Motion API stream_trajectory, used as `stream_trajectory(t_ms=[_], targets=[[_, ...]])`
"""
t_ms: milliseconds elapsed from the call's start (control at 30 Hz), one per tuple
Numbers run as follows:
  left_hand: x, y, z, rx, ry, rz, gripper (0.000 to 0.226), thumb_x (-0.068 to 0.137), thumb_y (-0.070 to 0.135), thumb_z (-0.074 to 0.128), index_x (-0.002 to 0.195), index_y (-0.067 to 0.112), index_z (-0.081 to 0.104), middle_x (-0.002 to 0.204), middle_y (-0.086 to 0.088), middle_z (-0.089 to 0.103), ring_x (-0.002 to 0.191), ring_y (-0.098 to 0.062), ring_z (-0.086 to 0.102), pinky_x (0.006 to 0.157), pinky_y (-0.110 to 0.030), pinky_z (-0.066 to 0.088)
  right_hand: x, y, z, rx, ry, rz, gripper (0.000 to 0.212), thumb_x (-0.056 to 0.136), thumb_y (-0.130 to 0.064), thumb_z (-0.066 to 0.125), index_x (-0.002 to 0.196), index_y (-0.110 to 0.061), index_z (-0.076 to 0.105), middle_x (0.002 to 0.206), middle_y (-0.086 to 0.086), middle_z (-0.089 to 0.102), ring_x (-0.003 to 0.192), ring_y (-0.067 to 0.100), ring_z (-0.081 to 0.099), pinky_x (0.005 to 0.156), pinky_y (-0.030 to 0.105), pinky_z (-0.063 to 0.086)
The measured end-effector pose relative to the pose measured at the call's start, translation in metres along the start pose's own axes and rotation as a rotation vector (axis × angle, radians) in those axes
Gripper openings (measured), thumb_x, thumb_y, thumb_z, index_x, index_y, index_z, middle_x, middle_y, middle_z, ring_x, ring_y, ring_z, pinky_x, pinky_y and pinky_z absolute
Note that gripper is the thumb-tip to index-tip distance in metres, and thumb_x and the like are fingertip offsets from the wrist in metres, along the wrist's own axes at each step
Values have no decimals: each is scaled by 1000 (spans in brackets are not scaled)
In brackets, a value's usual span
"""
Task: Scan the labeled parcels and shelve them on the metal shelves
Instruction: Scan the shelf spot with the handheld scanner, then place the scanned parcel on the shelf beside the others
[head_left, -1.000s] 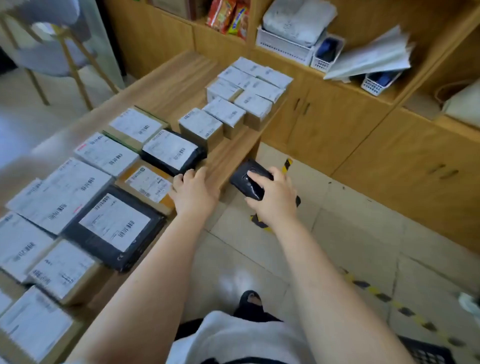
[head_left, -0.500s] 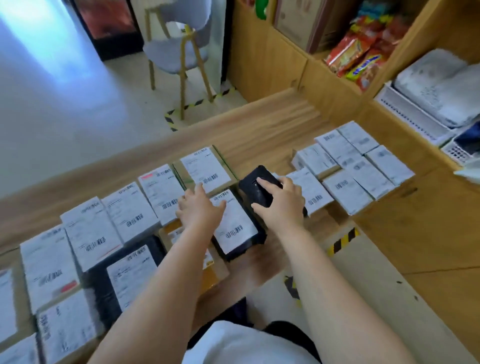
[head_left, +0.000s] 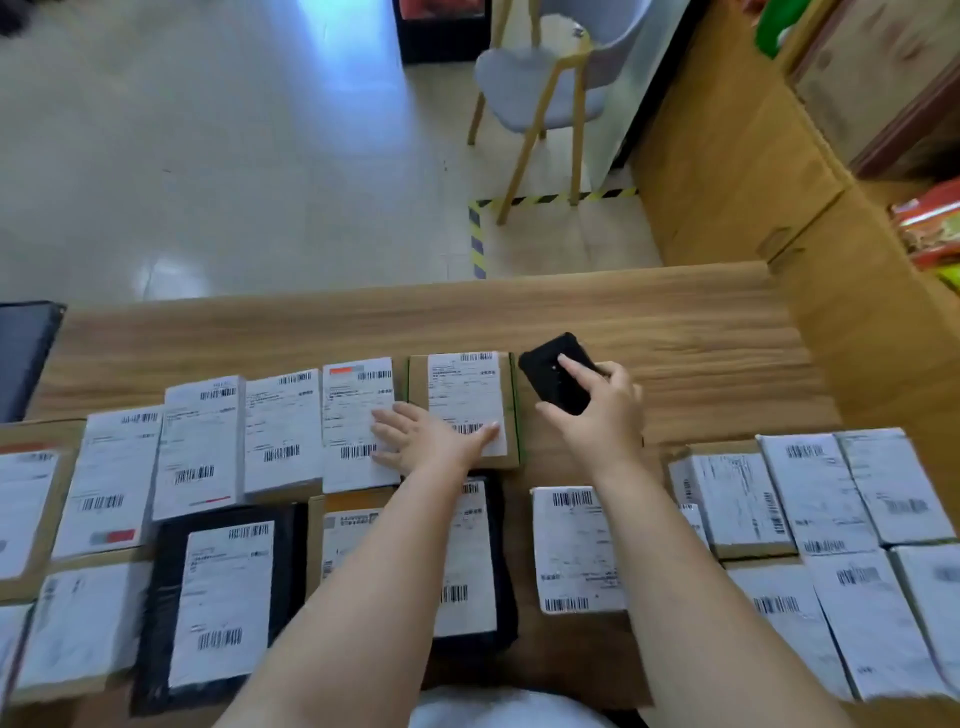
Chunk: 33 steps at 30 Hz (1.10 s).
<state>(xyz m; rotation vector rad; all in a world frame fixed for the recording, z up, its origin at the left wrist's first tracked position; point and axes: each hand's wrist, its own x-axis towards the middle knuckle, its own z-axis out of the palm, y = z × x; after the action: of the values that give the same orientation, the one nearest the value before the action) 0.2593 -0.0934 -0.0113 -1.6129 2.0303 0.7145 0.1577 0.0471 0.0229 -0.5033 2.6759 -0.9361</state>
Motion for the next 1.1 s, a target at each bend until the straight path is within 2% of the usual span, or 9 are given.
stream_trajectory(t_ms=[100,167,267,400,500,667,800,933,1100], targets=[[-3,22,8,-16,60,-36,147,57,85,70,157,5,-2,164,-22,-8,152,-37,-1,118,-56,17,21,10,0,39,-82,-49,59,76,-35,78,131,-40,59,130,-1,46,116,23,39,104,37,35],[-7,36,11,-44,108,-29,141,53,79,78,153,8,8,161,-20,12,148,-35,16,113,-52,28,33,19,-3,65,-120,-69,59,75,-34,78,130,-39,60,131,0,45,117,24,38,106,40,34],[-9,47,9,-190,139,-6,121,56,62,88,143,15,18,145,-13,40,134,-33,42,103,-49,40,46,34,-12,83,-161,-67,58,76,-32,79,130,-37,60,132,0,44,117,23,37,106,35,34],[1,40,1,-314,110,20,87,66,44,88,124,33,24,130,-5,57,118,-32,57,100,-50,46,61,49,-22,114,-166,-40,57,76,-31,79,130,-36,61,131,-1,45,117,22,35,102,32,34],[6,34,-2,-378,61,45,75,70,37,87,109,41,23,124,-1,60,107,-29,62,96,-49,50,69,53,-27,126,-167,-28,57,76,-31,80,130,-35,61,131,-1,46,117,24,36,102,33,33],[0,35,7,-432,-48,67,91,79,31,83,149,24,25,150,-3,44,127,-26,52,101,-37,44,69,56,-30,177,-168,-17,58,75,-31,79,130,-36,61,130,-2,45,117,23,36,104,36,35],[-7,40,16,-272,-140,-50,130,55,68,86,157,22,20,157,-7,31,143,-29,33,113,-48,37,65,60,-32,180,-153,-9,57,76,-31,79,130,-35,61,132,-2,45,119,23,35,103,34,34],[-11,42,26,-289,-92,-12,109,53,66,88,137,14,42,140,-5,49,131,-27,45,106,-47,44,61,63,-34,150,-141,4,57,75,-31,79,129,-36,61,131,-1,46,118,24,36,104,35,34],[-18,49,19,-515,-82,84,87,59,45,94,120,18,37,110,5,58,102,-18,59,89,-42,54,54,59,-37,136,-118,8,57,74,-29,78,128,-36,62,129,0,47,116,25,39,103,34,34]])
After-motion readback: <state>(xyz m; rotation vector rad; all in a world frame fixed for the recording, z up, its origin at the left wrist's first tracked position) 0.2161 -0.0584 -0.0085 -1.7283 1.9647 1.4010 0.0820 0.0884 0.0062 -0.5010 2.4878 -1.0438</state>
